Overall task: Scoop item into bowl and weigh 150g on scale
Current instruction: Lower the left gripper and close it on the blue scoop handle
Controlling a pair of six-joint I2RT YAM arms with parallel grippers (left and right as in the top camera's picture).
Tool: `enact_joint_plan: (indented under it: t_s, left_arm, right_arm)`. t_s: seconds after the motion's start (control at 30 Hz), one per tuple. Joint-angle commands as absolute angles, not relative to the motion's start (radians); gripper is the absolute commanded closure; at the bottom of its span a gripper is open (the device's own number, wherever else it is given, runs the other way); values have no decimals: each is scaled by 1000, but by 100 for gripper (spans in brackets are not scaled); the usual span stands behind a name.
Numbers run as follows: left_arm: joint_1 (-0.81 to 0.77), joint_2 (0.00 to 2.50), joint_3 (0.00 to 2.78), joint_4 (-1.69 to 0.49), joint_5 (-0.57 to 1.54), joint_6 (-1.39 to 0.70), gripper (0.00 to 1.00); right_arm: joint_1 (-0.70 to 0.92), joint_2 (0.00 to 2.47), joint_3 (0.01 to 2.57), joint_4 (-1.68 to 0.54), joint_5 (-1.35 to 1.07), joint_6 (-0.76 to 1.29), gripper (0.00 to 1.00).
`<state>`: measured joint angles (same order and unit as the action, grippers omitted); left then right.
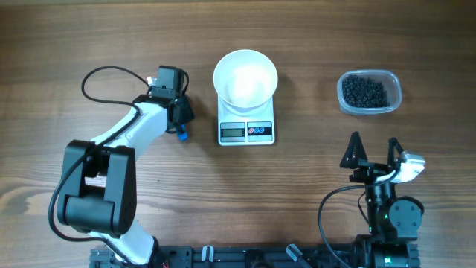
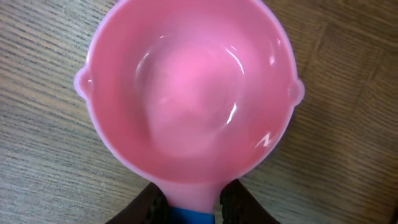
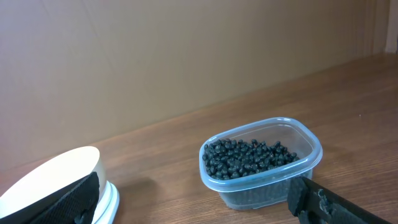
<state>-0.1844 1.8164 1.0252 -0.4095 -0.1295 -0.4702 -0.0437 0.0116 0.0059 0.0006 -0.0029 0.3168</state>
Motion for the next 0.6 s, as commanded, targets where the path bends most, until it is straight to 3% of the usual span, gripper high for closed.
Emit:
enact_joint_plan:
  t_s: [0.0, 0.23, 0.57]
  left_arm:
    - [-186, 1829, 1017, -404, -124, -479, 68]
    - [-196, 1829, 1013, -408, -121, -479, 71]
    - [-212, 1829, 980, -369, -125, -425, 67]
  right_arm:
    - [-42, 5, 6, 6, 0, 322, 0]
    - [-42, 5, 6, 6, 0, 322, 0]
    - [-42, 5, 6, 6, 0, 322, 0]
